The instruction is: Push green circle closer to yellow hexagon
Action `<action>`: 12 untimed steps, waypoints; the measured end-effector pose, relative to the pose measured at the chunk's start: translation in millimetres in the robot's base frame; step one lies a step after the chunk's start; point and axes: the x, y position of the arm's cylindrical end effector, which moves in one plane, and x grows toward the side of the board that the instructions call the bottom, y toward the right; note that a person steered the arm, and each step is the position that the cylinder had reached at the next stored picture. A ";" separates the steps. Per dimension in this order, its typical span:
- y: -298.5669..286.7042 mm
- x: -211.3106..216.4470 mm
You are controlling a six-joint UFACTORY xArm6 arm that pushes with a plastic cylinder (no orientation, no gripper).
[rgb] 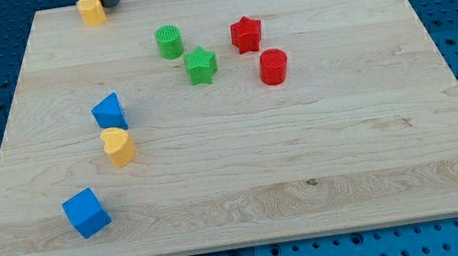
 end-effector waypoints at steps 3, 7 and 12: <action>-2.3 0.1; 111.3 66.1; 165.2 135.5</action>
